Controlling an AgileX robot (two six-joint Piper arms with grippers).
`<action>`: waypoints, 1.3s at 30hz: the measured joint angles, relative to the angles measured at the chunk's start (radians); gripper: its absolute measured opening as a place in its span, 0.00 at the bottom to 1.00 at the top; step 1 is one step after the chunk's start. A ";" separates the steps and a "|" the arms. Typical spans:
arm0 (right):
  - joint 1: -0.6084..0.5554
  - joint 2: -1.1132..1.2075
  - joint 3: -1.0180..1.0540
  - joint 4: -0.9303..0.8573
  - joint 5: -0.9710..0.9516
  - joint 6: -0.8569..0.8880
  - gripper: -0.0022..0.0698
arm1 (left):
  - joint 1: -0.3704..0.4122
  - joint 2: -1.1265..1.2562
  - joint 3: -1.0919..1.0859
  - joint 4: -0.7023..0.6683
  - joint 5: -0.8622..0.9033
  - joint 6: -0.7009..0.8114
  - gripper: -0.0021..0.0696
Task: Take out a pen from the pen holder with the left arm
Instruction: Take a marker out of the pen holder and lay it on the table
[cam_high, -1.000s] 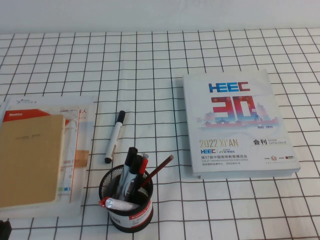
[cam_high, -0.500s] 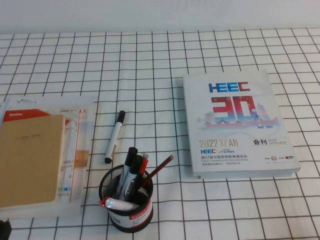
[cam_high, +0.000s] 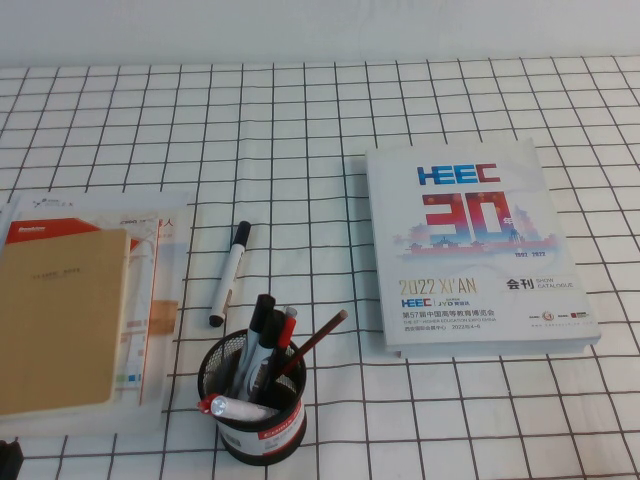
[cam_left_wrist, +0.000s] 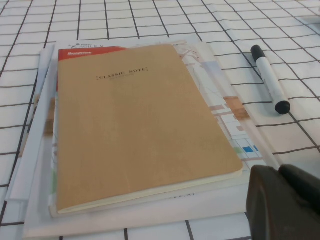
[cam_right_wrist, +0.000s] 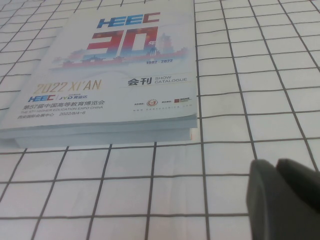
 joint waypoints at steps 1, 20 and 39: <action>0.000 0.000 0.000 0.000 0.000 0.000 0.01 | 0.000 0.000 0.000 0.000 0.000 0.000 0.02; 0.000 0.000 0.000 0.000 0.000 0.000 0.01 | 0.000 0.000 0.000 -0.269 -0.190 -0.094 0.02; 0.000 0.000 0.000 0.000 0.000 0.000 0.01 | 0.000 0.000 0.000 -0.394 -0.211 -0.098 0.02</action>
